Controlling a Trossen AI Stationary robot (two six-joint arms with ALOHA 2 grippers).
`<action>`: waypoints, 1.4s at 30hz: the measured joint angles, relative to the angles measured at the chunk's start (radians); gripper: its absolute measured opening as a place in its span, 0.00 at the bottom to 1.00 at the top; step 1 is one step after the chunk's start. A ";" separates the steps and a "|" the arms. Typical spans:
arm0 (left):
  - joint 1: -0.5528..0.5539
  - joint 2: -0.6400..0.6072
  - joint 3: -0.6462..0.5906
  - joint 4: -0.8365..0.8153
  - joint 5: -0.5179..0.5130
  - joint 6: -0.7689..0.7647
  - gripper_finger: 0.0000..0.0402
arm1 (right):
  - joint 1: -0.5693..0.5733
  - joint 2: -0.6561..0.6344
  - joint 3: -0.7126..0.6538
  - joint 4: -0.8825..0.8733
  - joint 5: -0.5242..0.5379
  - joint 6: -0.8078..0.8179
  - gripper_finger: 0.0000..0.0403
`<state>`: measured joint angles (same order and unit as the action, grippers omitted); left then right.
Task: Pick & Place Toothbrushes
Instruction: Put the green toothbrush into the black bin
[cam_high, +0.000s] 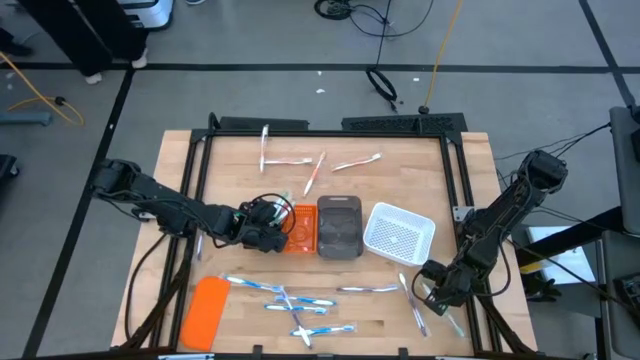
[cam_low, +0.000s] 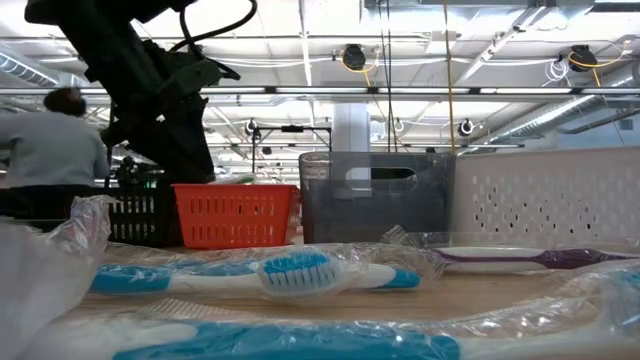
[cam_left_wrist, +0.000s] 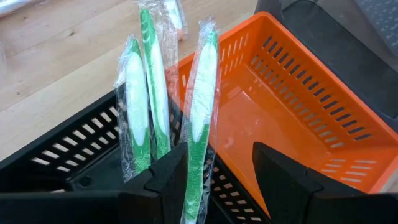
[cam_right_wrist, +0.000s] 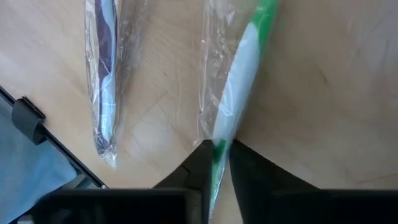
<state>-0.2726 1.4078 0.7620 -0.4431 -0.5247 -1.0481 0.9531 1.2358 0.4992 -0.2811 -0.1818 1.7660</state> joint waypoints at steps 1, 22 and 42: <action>0.000 0.000 0.000 0.000 0.000 0.000 0.45 | 0.000 0.000 0.000 -0.001 0.000 0.000 0.08; 0.000 0.000 0.000 0.001 0.000 0.001 0.45 | -0.022 -0.044 -0.001 0.085 -0.024 -0.099 0.01; 0.000 0.000 0.000 0.003 -0.001 0.007 0.45 | -0.307 -0.234 0.000 0.213 0.055 -0.561 0.01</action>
<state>-0.2726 1.4075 0.7624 -0.4399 -0.5255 -1.0412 0.6459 1.0019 0.4988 -0.0679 -0.1272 1.2049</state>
